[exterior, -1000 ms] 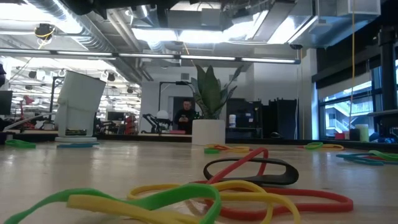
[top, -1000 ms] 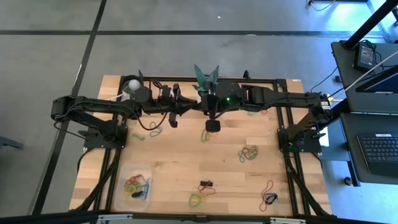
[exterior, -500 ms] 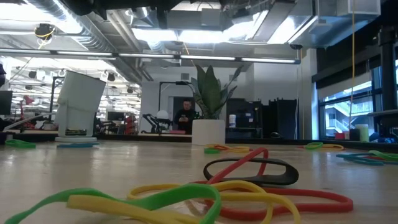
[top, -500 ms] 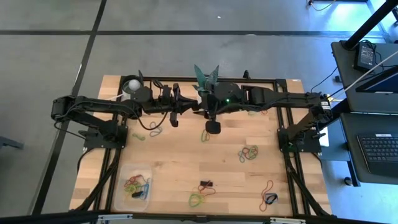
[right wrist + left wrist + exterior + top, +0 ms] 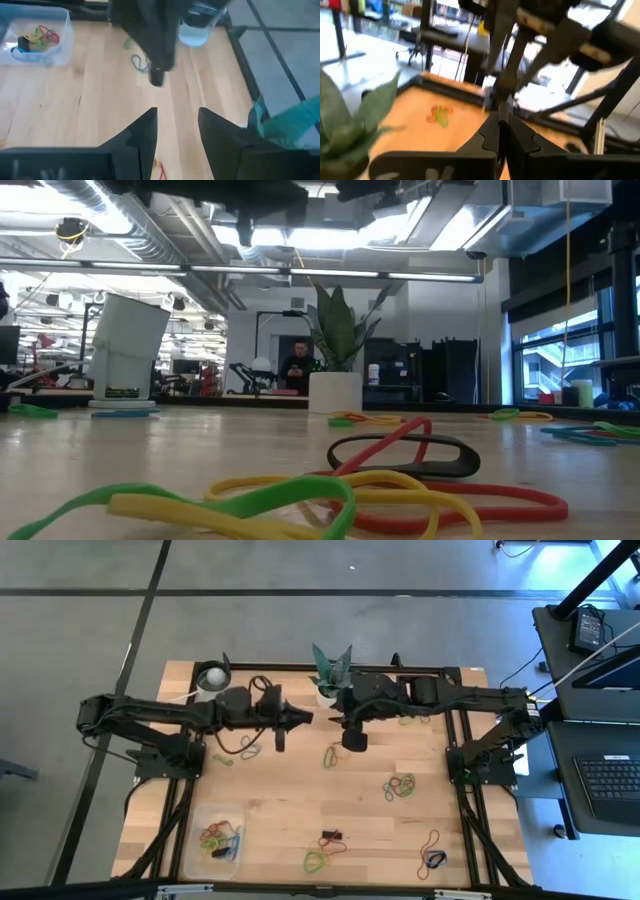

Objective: Pick and place rubber bands into bin
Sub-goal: Put the black rubber band into the transparent bin

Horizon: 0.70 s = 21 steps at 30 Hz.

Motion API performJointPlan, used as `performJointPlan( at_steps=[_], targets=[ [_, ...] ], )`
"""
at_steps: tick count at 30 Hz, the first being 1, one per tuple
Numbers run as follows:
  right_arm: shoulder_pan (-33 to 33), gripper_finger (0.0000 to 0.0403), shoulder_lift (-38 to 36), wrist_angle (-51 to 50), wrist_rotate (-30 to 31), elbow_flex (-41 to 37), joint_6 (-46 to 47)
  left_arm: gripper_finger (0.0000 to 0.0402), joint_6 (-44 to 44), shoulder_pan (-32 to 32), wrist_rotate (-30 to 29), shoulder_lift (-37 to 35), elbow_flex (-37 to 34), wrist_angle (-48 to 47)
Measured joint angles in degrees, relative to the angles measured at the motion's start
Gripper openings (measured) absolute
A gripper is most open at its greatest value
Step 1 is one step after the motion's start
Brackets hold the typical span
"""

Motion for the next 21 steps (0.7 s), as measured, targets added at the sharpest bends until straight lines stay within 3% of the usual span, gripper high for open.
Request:
performJointPlan(
  at_steps=[4,11,16,21],
  targets=[
    [0.0,0.0147,0.2,-7.9,0.0,0.0,0.2,0.0004,-3.4,-6.2,-7.5,-1.1,0.3,-9.7],
    [-0.2,0.0147,0.7,-16.8,0.0,-0.1,5.2,0.0004,-20.0,-20.9,-20.2,-0.2,11.4,-45.7],
    [-0.2,0.0147,1.2,-19.3,0.0,0.0,13.6,0.0004,-35.7,-30.9,-18.4,1.0,19.0,-65.0],
    [1.0,0.0147,2.3,-21.8,0.0,0.0,19.0,0.0004,-48.9,-40.4,-14.7,2.5,20.4,-74.3]
  ],
)
